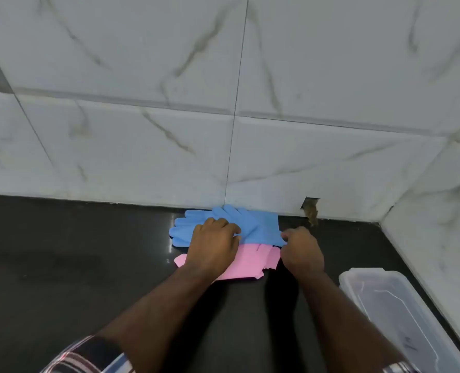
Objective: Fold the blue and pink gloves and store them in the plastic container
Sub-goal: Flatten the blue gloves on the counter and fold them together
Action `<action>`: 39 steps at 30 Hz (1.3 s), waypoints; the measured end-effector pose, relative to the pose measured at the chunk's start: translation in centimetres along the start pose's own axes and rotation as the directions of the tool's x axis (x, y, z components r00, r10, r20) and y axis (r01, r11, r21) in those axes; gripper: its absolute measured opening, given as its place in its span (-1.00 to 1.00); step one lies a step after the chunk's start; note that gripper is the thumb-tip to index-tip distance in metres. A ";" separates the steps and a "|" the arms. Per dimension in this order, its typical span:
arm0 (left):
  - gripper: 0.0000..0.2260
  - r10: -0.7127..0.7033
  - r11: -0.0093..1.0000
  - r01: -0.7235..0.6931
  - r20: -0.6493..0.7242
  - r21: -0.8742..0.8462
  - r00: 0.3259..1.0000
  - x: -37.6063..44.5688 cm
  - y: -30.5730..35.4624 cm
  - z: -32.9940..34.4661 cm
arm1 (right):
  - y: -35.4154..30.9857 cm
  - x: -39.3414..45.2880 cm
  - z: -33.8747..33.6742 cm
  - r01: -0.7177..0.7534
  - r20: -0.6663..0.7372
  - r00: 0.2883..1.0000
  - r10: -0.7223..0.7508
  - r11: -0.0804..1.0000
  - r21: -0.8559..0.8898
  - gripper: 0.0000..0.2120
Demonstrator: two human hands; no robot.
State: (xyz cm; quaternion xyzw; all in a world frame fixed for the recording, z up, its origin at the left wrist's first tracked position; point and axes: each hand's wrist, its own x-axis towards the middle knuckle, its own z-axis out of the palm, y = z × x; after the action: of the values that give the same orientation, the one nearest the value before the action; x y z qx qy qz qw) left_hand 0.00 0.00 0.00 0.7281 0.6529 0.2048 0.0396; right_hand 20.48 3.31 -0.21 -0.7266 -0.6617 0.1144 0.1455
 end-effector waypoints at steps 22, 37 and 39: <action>-0.70 0.025 0.999 -0.025 0.000 -0.048 1.000 0.8 1.7 -1.8 | -0.3 1.3 -0.5 0.133 -0.027 0.990 -0.136 0.986 -0.101 -0.81; -0.82 -0.028 0.869 -0.041 -0.132 -0.493 0.991 7.4 4.5 -11.5 | -9.9 1.4 -13.5 0.492 -0.377 0.863 -0.335 0.722 0.486 -0.82; -0.83 -0.051 0.832 -0.040 -0.149 -0.553 0.988 7.1 5.2 -12.9 | -8.7 1.0 -14.8 0.437 -0.348 0.895 -0.279 0.703 0.562 -0.65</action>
State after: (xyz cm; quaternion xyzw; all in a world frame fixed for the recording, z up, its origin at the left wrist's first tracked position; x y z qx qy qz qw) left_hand 0.78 3.47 15.17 0.6650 0.5687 0.4419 0.1977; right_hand 17.79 4.09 16.76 -0.5007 -0.6921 0.2095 0.4759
